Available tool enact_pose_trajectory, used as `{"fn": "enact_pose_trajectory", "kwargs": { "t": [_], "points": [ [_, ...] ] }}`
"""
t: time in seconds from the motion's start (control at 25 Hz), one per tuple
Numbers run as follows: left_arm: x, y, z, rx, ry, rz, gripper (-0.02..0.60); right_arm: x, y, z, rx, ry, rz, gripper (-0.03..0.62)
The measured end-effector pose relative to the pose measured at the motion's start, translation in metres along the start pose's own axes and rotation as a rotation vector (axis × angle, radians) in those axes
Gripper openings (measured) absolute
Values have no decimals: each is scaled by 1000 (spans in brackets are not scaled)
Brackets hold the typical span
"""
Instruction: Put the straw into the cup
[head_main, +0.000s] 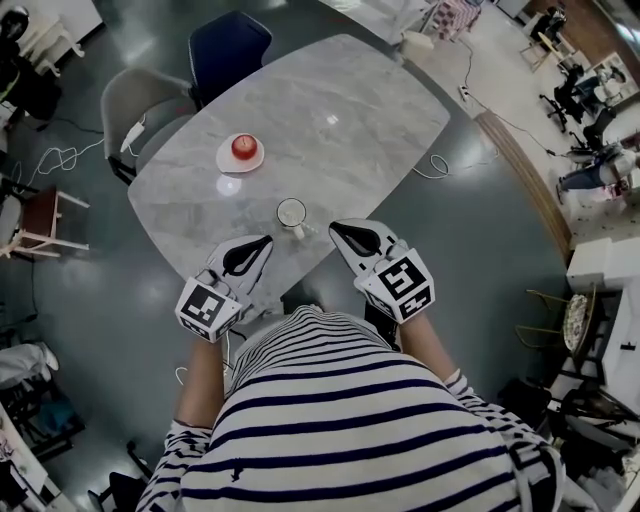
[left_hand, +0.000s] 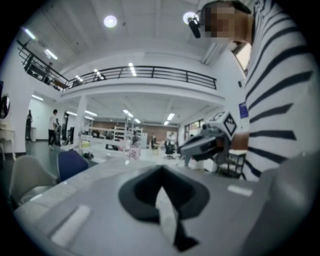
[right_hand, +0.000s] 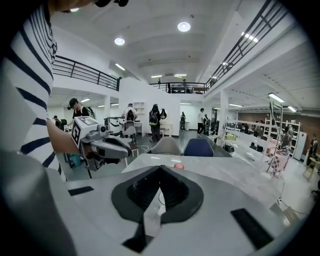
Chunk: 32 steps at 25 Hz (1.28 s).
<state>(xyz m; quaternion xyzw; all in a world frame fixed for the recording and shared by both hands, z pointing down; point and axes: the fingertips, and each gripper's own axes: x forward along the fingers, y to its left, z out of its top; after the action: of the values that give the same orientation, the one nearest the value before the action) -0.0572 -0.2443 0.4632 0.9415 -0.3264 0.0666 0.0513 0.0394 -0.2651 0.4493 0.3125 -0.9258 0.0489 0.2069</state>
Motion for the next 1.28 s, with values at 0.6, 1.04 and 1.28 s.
{"fn": "enact_pose_trajectory", "kwargs": {
  "t": [0.6,1.04,1.28],
  "points": [
    [9,-26,4,-19,-18,57,6,-23,6,-23,18,-20,68,6],
    [17,-46,-1,-29,-17,92,6,-39,-1,-29,62,-73,111,6],
    [19,-48,2,-21,-19,96,6,-38,0,-24,41,-88,118,5]
  ]
}}
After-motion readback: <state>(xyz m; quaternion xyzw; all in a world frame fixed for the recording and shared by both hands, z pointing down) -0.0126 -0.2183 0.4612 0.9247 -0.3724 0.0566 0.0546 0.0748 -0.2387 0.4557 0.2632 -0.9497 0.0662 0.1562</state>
